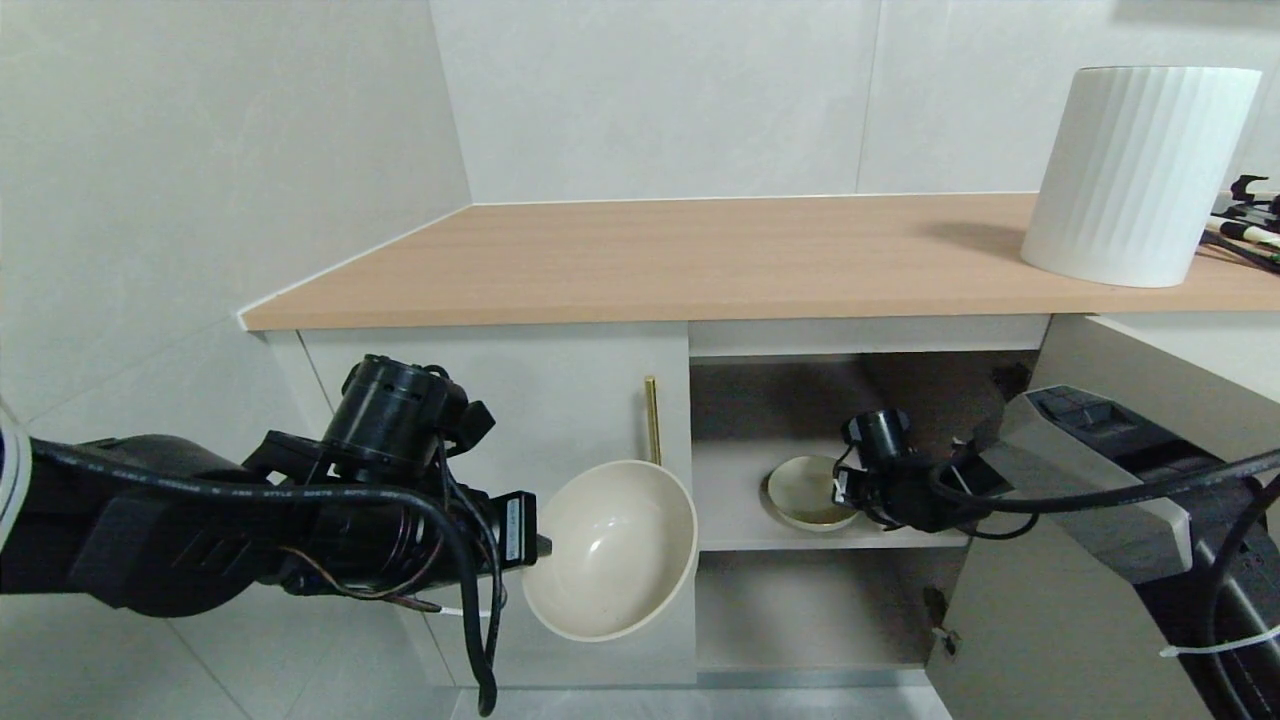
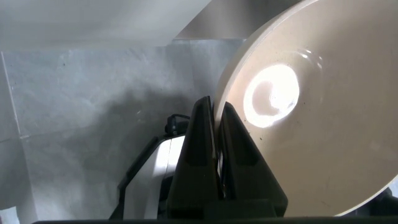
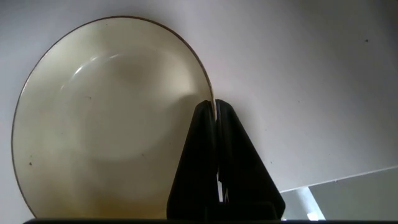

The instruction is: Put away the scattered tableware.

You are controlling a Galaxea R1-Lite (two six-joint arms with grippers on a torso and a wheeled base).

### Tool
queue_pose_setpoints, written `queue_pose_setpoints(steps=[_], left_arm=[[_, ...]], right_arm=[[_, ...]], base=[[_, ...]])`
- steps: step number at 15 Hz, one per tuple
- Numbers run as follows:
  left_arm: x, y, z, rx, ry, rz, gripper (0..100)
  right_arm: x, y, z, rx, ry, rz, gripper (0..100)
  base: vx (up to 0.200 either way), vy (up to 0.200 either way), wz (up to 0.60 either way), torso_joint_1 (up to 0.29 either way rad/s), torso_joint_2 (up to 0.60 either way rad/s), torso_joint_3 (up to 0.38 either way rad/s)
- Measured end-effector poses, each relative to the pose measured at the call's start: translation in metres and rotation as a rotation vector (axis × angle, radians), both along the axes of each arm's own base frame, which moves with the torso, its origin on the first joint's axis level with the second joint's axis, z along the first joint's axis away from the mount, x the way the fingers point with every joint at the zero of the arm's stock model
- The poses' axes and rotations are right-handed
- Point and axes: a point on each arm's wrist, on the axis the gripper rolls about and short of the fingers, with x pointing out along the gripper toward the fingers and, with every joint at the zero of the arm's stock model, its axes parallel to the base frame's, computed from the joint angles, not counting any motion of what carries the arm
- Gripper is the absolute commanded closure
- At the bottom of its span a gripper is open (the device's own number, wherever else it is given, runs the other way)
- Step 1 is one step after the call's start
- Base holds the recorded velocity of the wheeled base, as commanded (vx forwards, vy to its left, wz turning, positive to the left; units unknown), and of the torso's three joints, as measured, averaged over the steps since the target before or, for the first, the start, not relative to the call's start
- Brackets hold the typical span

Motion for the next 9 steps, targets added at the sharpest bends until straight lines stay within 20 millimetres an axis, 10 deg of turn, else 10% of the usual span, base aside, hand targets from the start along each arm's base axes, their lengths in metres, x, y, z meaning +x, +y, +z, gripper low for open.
queue_pose_setpoints(steps=[1,2,9], left_arm=[[0.0,0.0,0.0,0.001,0.0,0.0,100],[0.0,0.0,0.0,0.0,0.0,0.0,100],[0.0004,-0.0006,-0.0008,0.002,0.002,0.001,100]], right_arm=[[0.0004,-0.0001,0.0002,0.0,-0.002,-0.002,100],[0.0007,-0.0003,-0.0001,-0.002,-0.003,-0.005,0],[0.0055,-0.0002,0.0027,0.01,-0.033,-0.051,0]], base=[[0.0,0.0,0.0,0.0,0.0,0.0],[0.0,0.0,0.0,0.0,0.0,0.0],[0.0,0.0,0.0,0.0,0.0,0.0]])
